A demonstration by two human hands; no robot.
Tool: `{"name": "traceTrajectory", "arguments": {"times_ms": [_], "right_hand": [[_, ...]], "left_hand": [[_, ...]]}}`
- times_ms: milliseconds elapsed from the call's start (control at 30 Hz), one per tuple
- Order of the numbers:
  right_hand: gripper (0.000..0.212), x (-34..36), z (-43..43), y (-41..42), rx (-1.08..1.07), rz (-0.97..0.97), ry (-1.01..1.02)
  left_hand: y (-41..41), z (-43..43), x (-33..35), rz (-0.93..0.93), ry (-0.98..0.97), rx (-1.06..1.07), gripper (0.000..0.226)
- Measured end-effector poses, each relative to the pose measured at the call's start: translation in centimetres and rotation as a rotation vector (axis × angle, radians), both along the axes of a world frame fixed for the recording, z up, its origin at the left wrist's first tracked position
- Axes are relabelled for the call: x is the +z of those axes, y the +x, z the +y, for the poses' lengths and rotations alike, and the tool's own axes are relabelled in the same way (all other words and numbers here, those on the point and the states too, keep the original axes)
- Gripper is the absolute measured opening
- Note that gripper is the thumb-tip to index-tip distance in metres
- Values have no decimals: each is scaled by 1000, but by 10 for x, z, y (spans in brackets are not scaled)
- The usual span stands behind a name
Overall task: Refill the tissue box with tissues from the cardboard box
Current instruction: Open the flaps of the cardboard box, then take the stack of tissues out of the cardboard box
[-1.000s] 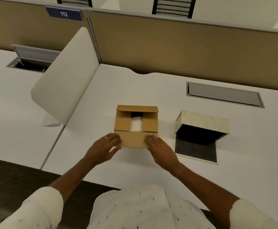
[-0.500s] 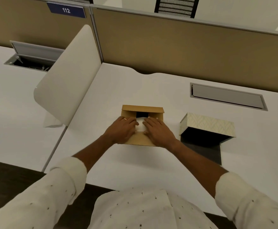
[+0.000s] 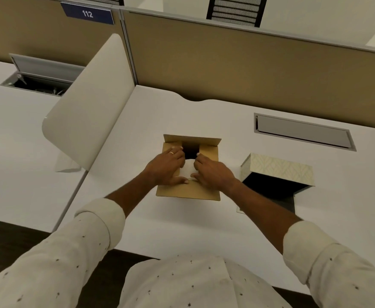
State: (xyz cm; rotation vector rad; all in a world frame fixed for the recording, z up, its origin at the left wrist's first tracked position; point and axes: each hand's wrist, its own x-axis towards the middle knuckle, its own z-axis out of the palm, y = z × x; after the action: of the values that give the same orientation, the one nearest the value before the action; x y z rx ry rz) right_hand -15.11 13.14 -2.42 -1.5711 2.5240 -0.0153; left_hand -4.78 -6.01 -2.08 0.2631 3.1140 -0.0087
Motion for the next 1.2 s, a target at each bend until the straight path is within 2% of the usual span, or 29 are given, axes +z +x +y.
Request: {"name": "traceTrajectory", "arguments": {"times_ms": [100, 200, 400, 500, 600, 667, 833, 967, 1067, 1200], "right_hand": [[46, 7, -1, -5, -33, 16, -70], [43, 16, 5, -11, -23, 95, -159], [32, 30, 30, -24, -88, 210, -233], [26, 28, 50, -29, -188, 179, -284], [20, 20, 72, -34, -274, 143, -251], [17, 12, 84, -35, -306, 107, -241], [25, -11, 91, -27, -310, 85, -99], [36, -20, 85, -12, -455, -218, -225], [44, -25, 74, -1, -608, -471, -335], [47, -25, 60, 6, -795, -788, -409]], "left_hand": [[-2, -7, 5, 101, -20, 19, 83], [-1, -17, 11, 108, -79, 67, 92], [15, -31, 13, 150, -159, 197, 80], [31, -41, 9, 185, -72, 296, 80], [48, -51, 0, 118, 14, 438, 77], [56, -51, -6, 84, 138, 566, 73], [54, -30, -13, -32, 389, 760, 79], [45, -12, -25, -226, 684, 857, 81], [40, -3, -29, -221, 922, 886, 56], [34, 0, -26, -241, 1021, 919, 47]]}}
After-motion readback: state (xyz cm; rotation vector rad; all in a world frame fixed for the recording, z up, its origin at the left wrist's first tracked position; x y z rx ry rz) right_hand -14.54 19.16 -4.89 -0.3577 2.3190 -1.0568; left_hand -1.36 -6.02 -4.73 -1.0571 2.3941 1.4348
